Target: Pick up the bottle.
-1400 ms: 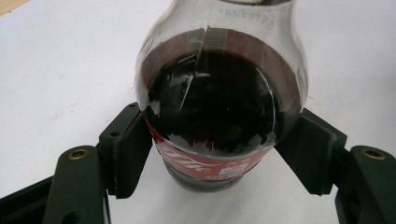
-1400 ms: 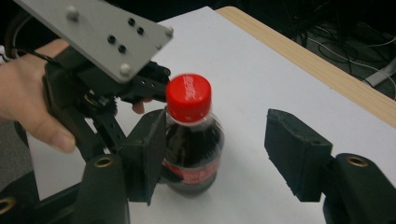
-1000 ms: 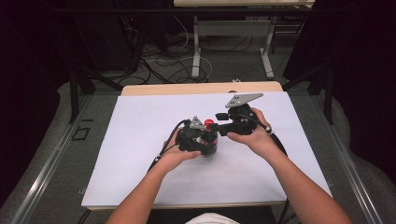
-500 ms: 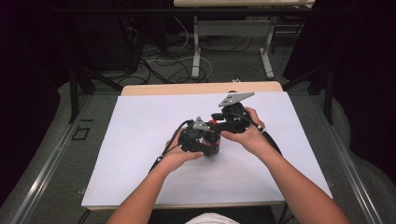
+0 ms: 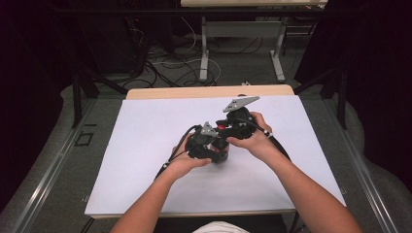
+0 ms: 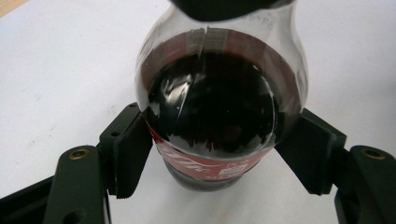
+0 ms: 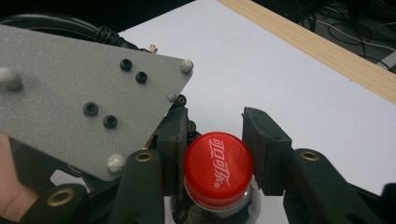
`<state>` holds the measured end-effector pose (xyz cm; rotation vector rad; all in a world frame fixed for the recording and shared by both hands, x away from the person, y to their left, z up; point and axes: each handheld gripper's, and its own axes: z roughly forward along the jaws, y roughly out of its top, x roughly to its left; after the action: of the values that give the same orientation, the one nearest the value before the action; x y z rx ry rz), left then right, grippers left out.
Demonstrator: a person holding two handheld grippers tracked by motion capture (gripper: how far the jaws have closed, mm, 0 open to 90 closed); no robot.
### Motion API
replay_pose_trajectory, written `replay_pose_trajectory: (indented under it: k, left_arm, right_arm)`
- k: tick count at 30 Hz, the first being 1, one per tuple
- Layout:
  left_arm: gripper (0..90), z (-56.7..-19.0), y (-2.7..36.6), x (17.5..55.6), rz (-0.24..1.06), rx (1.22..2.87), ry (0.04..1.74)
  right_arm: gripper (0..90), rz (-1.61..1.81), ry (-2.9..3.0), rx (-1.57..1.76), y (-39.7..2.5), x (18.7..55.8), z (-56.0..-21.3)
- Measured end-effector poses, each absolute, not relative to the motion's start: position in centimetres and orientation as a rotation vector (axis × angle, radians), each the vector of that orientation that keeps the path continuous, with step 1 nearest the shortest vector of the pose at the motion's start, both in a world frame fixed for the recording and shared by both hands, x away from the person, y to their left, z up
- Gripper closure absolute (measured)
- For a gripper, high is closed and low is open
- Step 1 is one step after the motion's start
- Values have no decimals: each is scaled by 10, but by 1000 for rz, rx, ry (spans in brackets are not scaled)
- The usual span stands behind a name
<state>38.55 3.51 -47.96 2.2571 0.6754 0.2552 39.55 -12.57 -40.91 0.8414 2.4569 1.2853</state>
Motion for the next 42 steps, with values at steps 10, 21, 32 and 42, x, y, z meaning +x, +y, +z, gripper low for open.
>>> replay_pose_trajectory:
  k: [10, 21, 32, 42]
  left_arm:
    - [308, -478, 37, 384, 229, 2278, 659]
    - [308, -473, 40, 382, 198, 2283, 592]
    - [306, -468, 44, 385, 212, 2265, 652]
    - [306, -469, 45, 388, 268, 2218, 715]
  right_arm:
    - [616, 1287, 2568, 690, -129, 402, -406]
    - [617, 1293, 2770, 294, -132, 417, -397]
    - [421, 1289, 2643, 517, -130, 411, -391]
    - [441, 1190, 2437, 764, -123, 394, -390]
